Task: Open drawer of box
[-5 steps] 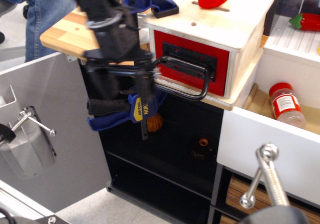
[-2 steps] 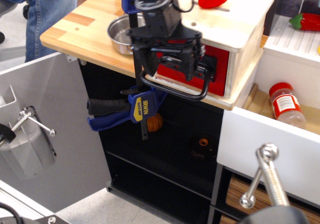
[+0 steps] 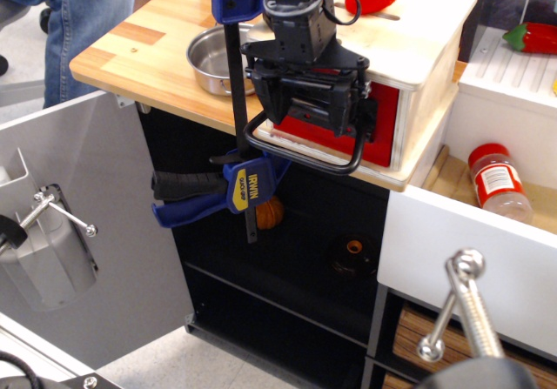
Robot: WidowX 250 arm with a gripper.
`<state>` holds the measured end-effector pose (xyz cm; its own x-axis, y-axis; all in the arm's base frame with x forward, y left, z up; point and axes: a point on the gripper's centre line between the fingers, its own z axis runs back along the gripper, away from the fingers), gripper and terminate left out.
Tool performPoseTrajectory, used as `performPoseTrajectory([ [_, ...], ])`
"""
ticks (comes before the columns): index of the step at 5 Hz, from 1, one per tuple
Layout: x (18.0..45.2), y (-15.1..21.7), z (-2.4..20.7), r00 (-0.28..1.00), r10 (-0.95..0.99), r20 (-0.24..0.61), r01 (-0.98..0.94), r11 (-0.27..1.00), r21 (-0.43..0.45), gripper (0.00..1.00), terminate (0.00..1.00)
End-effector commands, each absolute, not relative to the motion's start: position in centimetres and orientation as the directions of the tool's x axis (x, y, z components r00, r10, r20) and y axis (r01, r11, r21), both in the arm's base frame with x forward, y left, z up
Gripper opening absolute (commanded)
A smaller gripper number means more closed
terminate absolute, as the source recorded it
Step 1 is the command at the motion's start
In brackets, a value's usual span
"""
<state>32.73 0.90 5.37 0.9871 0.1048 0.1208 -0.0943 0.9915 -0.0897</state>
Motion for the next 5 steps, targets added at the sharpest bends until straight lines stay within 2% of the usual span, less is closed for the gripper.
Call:
performPoseTrajectory([
  [1, 32.6, 0.9, 4.5, 0.985, 0.078, 0.152, -0.069, 0.996, -0.064, 1.00, 0.00],
  [3, 29.6, 0.4, 2.9, 0.983, 0.060, 0.173, -0.045, 0.995, -0.086, 1.00, 0.00],
  [5, 27.4, -0.6, 1.1, 0.977, 0.087, 0.193, -0.078, 0.996, -0.053, 1.00, 0.00],
])
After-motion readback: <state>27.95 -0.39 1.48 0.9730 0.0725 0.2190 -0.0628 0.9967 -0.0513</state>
